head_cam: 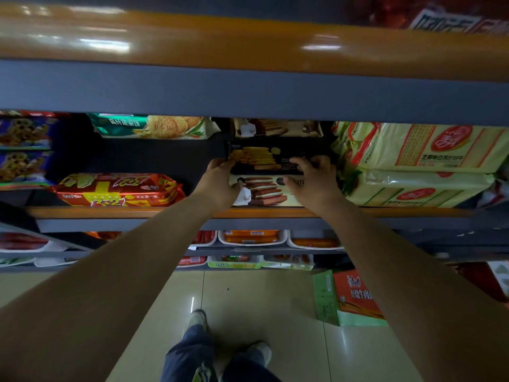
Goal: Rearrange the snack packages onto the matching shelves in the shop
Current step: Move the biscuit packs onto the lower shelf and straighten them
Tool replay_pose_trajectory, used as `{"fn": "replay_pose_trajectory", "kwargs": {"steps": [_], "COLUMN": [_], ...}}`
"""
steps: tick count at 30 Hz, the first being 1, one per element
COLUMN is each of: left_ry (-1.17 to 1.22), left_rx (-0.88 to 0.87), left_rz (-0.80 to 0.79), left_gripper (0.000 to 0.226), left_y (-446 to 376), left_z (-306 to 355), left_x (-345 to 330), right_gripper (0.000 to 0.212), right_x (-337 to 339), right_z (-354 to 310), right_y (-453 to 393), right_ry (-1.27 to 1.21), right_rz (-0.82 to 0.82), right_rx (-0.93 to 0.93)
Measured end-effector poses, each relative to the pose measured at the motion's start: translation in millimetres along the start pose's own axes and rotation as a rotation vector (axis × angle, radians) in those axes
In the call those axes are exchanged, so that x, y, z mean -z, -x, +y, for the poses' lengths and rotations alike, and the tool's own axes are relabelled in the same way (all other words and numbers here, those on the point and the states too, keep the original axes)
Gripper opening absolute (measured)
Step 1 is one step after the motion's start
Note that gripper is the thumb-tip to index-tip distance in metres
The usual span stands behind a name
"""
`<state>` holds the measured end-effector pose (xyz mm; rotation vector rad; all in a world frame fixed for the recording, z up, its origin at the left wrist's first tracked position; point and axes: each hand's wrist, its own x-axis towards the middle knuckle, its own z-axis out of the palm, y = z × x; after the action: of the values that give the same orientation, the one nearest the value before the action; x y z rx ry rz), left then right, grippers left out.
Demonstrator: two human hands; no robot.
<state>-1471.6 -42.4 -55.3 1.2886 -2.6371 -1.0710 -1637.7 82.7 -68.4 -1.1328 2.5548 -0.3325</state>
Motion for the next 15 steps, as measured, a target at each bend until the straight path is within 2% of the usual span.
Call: {"fn": "replay_pose_trajectory", "kwargs": {"steps": [6,11,15], "left_ry": [0.048,0.040,-0.032], "left_rx": [-0.005,-0.015,-0.049], "left_rz": [0.025,0.015,0.080], "left_gripper": [0.059,0.062,0.052], "left_y": [-1,-2,-10], "left_z": [-5,-8,-6], "left_x": [4,7,16], "right_gripper": [0.054,0.057,0.052], "right_x": [10,6,11], "right_z": [2,-1,-9], "right_y": [2,-1,-12], "right_ry": [-0.191,-0.182,-0.234], "right_rz": [0.028,0.101,0.206], "right_rx": [-0.038,-0.036,0.038]}}
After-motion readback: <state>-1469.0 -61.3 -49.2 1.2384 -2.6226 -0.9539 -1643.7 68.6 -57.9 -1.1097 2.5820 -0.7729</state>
